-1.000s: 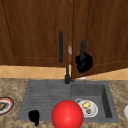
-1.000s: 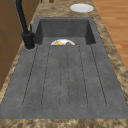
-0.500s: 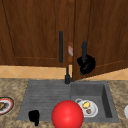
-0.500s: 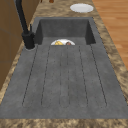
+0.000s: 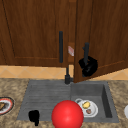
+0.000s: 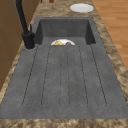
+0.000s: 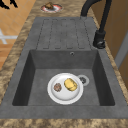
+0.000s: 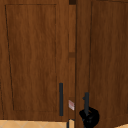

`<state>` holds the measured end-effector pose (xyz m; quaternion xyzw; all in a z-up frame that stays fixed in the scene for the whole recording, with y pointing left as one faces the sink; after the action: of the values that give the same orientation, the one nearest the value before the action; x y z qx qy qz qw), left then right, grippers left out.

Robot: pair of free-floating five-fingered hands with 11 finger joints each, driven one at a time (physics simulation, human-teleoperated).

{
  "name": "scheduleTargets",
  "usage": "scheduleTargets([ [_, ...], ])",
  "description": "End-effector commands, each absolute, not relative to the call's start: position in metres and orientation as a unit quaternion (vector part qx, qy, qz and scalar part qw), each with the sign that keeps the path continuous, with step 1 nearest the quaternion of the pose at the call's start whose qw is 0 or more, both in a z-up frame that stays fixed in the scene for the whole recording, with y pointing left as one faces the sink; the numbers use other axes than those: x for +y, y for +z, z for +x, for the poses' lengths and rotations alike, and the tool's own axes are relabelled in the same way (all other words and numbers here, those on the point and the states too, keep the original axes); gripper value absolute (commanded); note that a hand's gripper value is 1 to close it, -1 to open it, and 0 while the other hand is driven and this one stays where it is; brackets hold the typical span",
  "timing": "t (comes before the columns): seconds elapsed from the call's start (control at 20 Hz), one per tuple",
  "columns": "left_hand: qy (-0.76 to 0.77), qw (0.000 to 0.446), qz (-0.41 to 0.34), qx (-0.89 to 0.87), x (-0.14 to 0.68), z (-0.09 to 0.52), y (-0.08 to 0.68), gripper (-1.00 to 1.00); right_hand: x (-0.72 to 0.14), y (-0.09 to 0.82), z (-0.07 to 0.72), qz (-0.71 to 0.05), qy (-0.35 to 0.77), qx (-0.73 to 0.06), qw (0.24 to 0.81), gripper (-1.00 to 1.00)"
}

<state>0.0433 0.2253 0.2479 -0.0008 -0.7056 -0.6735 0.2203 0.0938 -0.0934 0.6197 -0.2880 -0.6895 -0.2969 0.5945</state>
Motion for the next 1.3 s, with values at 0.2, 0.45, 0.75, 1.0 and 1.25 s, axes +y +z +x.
scheduleTargets([
  [0.2,-0.674,0.220,-0.001,-0.706,0.225,0.043,0.248,0.00,-0.126,0.613,0.034,-0.283,-0.298,-0.689,0.596,1.00],
  [0.45,-0.674,0.220,-0.001,-0.706,0.225,0.043,0.248,0.00,-0.153,0.611,-0.002,-0.290,-0.291,-0.693,0.592,1.00],
  [0.75,-0.674,0.220,-0.001,-0.706,0.225,0.043,0.248,0.00,-0.204,0.613,-0.013,-0.268,-0.266,-0.708,0.597,1.00],
  [1.0,-0.674,0.220,-0.001,-0.706,0.225,0.043,0.248,0.00,-0.231,0.617,-0.017,-0.218,-0.238,-0.729,0.604,1.00],
  [1.25,-0.674,0.220,-0.001,-0.706,0.225,0.043,0.248,0.00,-0.248,0.616,-0.021,-0.172,-0.213,-0.744,0.609,1.00],
])
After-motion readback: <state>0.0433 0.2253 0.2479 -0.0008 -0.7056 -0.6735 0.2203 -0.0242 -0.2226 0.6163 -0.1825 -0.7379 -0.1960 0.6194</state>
